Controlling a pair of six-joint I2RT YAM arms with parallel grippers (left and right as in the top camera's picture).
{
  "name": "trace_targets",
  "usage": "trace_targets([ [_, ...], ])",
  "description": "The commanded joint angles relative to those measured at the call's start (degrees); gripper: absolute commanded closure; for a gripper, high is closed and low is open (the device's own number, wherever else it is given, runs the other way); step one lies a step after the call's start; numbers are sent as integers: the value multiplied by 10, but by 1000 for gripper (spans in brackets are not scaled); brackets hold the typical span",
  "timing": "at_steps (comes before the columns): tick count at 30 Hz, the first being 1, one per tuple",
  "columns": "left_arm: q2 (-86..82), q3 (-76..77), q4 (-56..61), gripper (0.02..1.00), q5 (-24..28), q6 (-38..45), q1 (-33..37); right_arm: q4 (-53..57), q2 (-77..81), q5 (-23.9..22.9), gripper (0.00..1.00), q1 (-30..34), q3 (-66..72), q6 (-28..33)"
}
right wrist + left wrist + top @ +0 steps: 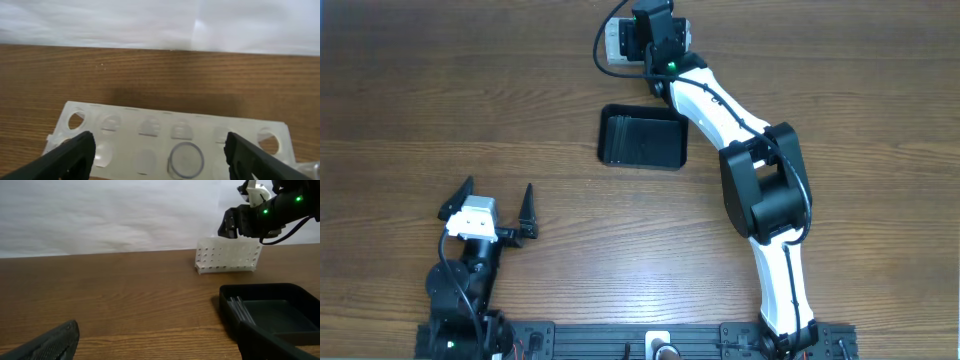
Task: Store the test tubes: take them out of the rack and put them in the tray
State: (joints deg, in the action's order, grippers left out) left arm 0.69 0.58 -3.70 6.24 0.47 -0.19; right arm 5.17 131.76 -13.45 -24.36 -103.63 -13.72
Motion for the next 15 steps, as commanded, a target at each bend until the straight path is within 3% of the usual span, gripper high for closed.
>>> trace_targets([
  [1,-5,-2,-2,18,8,6,3,4,9,-27,251,4,-17,-4],
  [15,-5,-2,-2,18,7,6,3,10,9,-36,562,4,-17,-3],
])
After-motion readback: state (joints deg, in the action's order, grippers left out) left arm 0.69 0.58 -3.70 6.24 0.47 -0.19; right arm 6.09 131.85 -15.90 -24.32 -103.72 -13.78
